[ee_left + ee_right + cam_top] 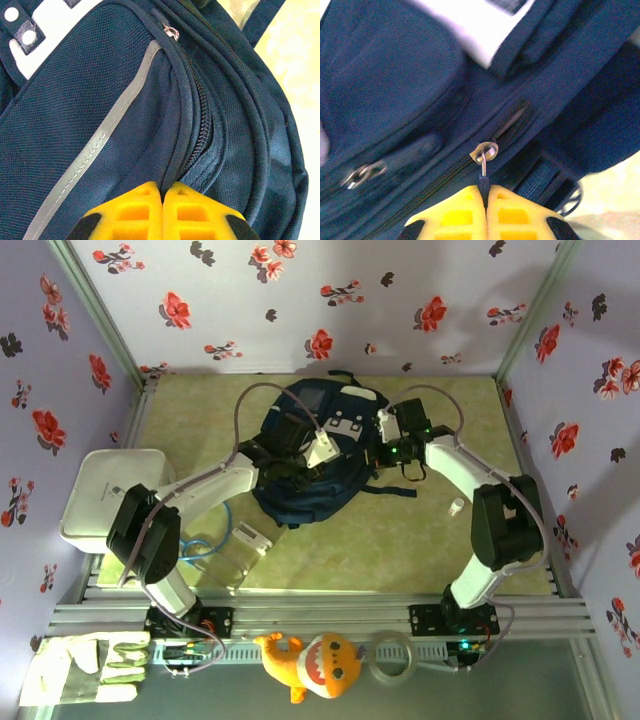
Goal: Pack books, pencil case, and school supplies into a backpack
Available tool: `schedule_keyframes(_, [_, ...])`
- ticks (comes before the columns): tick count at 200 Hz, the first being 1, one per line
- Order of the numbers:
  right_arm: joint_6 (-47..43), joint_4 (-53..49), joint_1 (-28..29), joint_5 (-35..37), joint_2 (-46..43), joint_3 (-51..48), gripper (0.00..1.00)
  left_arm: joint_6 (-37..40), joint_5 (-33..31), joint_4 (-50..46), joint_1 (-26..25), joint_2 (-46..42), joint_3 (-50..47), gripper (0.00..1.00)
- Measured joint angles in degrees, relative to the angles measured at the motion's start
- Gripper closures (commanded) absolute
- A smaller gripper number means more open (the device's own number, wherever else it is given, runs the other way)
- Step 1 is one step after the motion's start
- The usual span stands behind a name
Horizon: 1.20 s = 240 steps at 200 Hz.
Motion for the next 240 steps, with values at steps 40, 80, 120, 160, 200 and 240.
schedule_keyframes(40, [1.27, 0.17, 4.22, -0.04, -6.47, -5.09, 1.00, -3.15, 0.63, -0.28, 0.00, 3.21, 3.32, 1.00])
schedule_keyframes(80, [5.66, 4.63, 8.50, -0.76, -12.13, -11.43, 1.00, -7.13, 1.51, 0.22, -0.07, 7.41, 7.61, 1.00])
schedule_keyframes(120, [12.11, 13.29, 11.76, 0.33, -11.82, -15.87, 1.00, -11.76, 3.93, 0.44, -0.11, 12.37, 12.66, 1.00])
schedule_keyframes(160, [17.42, 21.22, 12.74, 2.47, -11.19, -19.43, 0.87, -14.71, 5.03, 1.73, 0.09, 13.31, 13.42, 1.00])
schedule_keyframes(200, [24.59, 26.80, 9.62, 5.73, -19.26, -25.59, 0.54, -15.89, 6.21, 6.51, 0.52, 11.85, 10.60, 1.00])
schedule_keyframes(240, [33.33, 31.04, 4.02, 7.69, -26.08, -27.80, 0.34, -15.93, 6.40, 10.10, 1.18, 7.61, 6.25, 1.00])
